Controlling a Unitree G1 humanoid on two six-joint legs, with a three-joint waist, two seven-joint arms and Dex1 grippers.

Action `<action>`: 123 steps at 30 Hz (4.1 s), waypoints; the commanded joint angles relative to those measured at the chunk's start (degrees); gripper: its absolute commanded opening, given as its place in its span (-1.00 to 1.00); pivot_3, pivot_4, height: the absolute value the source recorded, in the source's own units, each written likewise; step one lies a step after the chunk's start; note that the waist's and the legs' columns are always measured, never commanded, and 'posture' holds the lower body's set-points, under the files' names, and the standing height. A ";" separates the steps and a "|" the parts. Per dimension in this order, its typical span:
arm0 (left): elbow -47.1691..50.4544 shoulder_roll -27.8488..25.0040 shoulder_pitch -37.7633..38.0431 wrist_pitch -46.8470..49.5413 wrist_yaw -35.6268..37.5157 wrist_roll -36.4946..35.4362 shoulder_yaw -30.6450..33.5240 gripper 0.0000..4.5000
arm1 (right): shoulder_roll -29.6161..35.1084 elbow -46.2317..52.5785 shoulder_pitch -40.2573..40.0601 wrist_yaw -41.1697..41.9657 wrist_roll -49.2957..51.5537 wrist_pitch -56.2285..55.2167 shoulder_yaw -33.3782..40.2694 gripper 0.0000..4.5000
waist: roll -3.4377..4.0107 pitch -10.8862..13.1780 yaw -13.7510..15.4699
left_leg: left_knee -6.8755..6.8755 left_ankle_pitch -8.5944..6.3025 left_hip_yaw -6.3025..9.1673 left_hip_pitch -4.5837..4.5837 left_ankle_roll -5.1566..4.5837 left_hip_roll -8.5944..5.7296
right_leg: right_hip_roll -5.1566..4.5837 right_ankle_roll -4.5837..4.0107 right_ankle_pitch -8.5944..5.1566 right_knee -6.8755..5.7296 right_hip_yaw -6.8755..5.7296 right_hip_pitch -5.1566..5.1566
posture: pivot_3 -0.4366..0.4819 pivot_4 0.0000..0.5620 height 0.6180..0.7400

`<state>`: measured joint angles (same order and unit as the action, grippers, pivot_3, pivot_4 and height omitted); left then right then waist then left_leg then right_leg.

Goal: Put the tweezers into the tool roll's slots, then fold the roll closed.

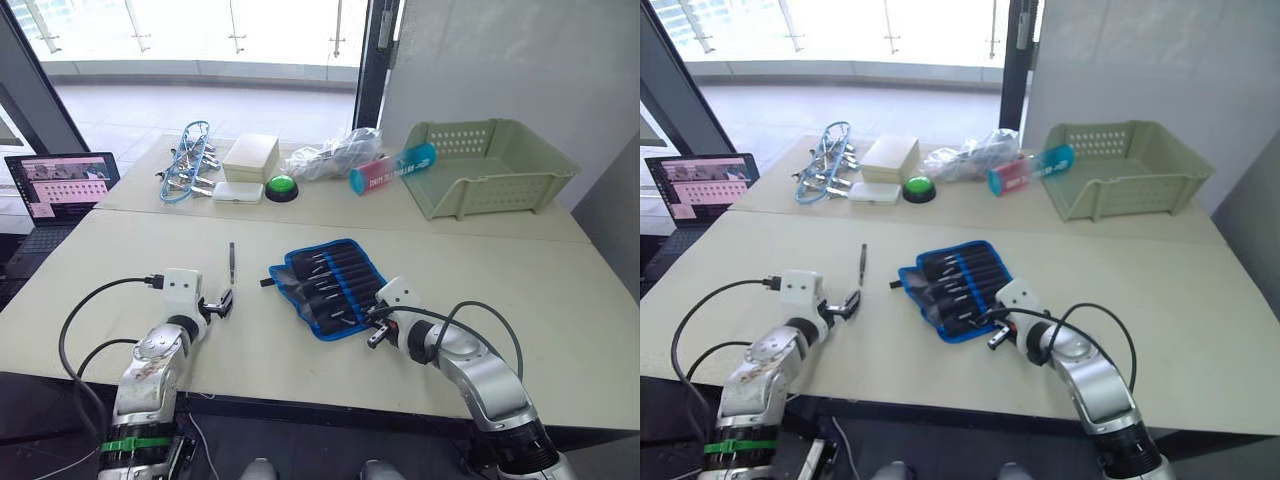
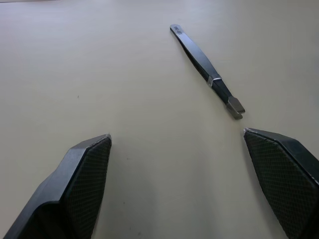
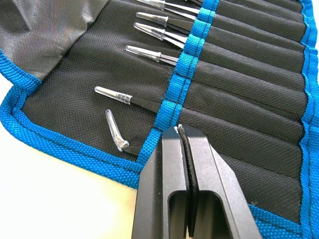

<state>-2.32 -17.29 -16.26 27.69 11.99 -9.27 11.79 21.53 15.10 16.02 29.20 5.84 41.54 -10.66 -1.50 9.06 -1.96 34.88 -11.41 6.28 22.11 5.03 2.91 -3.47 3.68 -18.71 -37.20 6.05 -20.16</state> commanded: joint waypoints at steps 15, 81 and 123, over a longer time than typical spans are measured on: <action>-10.03 4.00 -5.90 2.22 1.57 1.37 -4.66 0.99 | 0.71 -1.28 -1.81 -0.82 -0.12 2.55 -0.76 -1.00 | 0.68 -0.48 1.03 | 0.00 0.01 0.00 -0.04 0.01 -0.05 | -0.02 0.05 -0.01 0.01 0.00 0.07 | -0.05 -0.47 1.00; 5.49 -8.37 -11.46 4.39 23.32 -12.49 -6.28 -1.00 | 0.58 -1.65 -1.48 -0.24 0.18 2.59 -1.46 -1.00 | 0.02 -0.19 -0.44 | -0.22 0.07 0.07 0.40 0.01 -0.05 | -0.02 0.06 -0.02 0.17 -0.04 -0.35 | -0.05 -0.47 1.00; 4.57 -17.09 -28.69 22.16 41.16 -4.63 -36.27 -1.00 | 0.11 0.32 -3.33 -1.58 0.33 3.36 -1.87 -1.00 | -0.08 0.39 -0.35 | -0.08 0.06 0.08 0.72 -0.04 -0.04 | 0.00 0.01 -0.06 0.02 -0.04 -0.69 | -0.05 -0.47 1.00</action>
<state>3.11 -36.06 -43.46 51.76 53.91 -15.91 -22.67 21.33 17.68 14.57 27.50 6.17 41.82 -11.01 -1.58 9.45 -2.31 34.81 -11.35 6.36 22.83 4.99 2.86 -3.46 3.69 -18.77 -37.18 6.00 -20.83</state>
